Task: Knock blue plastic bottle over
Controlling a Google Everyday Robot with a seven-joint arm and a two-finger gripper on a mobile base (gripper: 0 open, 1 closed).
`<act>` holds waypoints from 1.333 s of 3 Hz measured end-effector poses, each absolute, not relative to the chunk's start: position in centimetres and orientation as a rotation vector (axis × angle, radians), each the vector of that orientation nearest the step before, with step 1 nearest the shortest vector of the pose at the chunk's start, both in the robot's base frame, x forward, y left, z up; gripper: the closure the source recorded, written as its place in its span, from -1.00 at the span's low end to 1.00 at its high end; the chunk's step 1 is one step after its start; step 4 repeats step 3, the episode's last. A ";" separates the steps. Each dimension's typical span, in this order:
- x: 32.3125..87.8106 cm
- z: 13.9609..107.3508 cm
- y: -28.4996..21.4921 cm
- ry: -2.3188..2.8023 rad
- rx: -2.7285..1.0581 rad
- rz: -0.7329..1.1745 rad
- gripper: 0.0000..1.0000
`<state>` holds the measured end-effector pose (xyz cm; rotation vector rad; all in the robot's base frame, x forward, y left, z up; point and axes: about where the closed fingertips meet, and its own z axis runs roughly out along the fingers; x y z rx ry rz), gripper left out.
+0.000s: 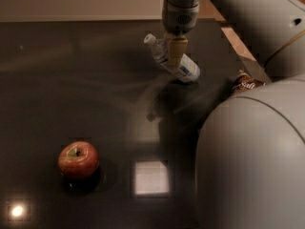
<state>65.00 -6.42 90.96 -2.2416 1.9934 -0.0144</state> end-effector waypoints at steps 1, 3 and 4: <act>64.3 90.3 -6.0 1.922 -2.369 -0.065 -0.79; 65.4 89.3 -4.9 1.832 -2.405 -0.113 -1.00; 65.4 89.3 -4.9 1.832 -2.405 -0.113 -1.00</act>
Offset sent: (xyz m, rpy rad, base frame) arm -0.0590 -0.0151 -0.0175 -0.2100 0.1858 0.2228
